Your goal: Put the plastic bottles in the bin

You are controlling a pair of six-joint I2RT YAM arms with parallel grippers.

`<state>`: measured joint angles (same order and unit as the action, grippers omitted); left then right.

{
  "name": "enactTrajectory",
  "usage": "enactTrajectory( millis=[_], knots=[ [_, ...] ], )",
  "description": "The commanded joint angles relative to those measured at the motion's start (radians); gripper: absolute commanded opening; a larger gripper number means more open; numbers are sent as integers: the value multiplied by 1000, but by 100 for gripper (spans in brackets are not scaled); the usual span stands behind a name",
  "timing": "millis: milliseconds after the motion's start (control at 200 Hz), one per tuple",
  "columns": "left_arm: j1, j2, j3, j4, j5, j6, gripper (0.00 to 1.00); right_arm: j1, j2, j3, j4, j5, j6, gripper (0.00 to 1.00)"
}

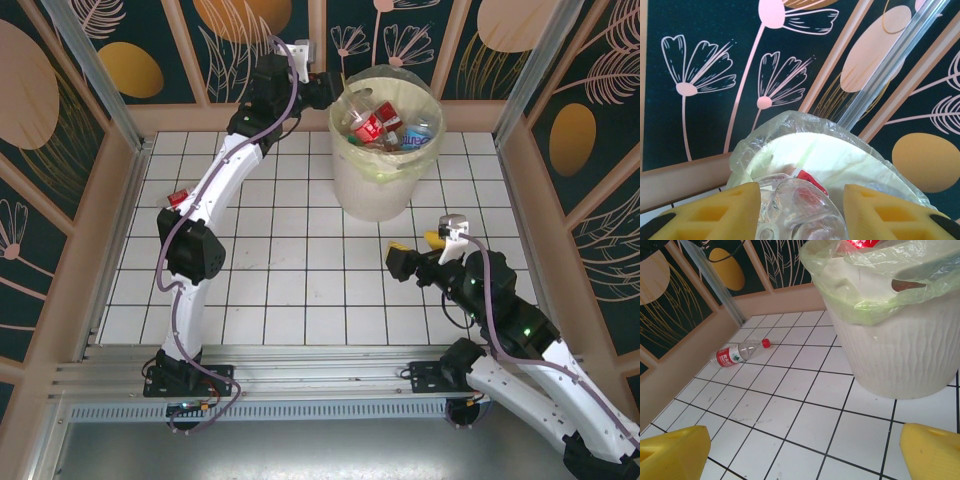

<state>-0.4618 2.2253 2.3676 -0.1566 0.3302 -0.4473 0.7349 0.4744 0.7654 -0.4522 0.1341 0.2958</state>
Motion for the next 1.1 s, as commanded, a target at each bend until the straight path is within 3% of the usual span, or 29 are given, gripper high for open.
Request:
enactTrajectory(
  millis=[0,210,420,585,851,1096],
  knots=[
    [-19,32,-14,-54,51,-3,51,5,5,-9,41,9,14,98],
    [-20,-2,-22,-62,55,7,73,6,3,-7,38,9,17,98],
    [-19,-19,-50,-127,1,20,85,6,4,-5,40,8,17,98],
    [-20,-22,-63,-147,-60,27,88,6,5,-5,36,8,17,98],
    [-19,-10,-76,-67,57,-5,84,6,5,-9,38,11,17,98],
    [-20,-81,-154,-17,18,42,86,6,7,-7,41,13,16,98]
  ],
)
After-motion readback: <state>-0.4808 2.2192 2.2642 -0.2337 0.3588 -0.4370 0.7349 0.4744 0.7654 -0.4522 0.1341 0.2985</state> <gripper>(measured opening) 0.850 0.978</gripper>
